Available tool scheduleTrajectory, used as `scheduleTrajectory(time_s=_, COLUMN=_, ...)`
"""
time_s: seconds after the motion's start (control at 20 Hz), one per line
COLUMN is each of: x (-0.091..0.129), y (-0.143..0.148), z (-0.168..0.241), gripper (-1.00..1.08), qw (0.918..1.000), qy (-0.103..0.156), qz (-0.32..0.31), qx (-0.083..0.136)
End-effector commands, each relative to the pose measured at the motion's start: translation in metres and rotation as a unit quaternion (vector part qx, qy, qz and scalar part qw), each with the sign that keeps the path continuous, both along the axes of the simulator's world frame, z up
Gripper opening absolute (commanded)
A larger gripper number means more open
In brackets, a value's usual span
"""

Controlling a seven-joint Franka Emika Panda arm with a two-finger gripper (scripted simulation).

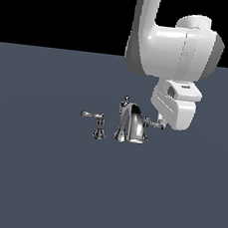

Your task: Turn on the faucet by rotating a designated handle.

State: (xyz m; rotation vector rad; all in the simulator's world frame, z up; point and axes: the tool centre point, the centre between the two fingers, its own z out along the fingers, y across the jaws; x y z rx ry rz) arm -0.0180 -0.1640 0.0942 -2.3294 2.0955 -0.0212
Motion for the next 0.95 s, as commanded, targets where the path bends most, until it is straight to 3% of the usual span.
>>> scheduleTrajectory(time_s=0.0, x=-0.016, y=0.000, z=0.000, gripper=-1.00, qw=1.0000, qy=0.007, qz=-0.003, qx=0.002)
scheduleTrajectory(time_s=0.2, x=-0.018, y=-0.003, z=0.000, gripper=-1.00, qw=1.0000, qy=0.006, qz=-0.006, qx=0.000)
scheduleTrajectory(time_s=0.9, x=-0.047, y=0.044, z=0.000, gripper=-1.00, qw=1.0000, qy=0.008, qz=-0.004, qx=0.001)
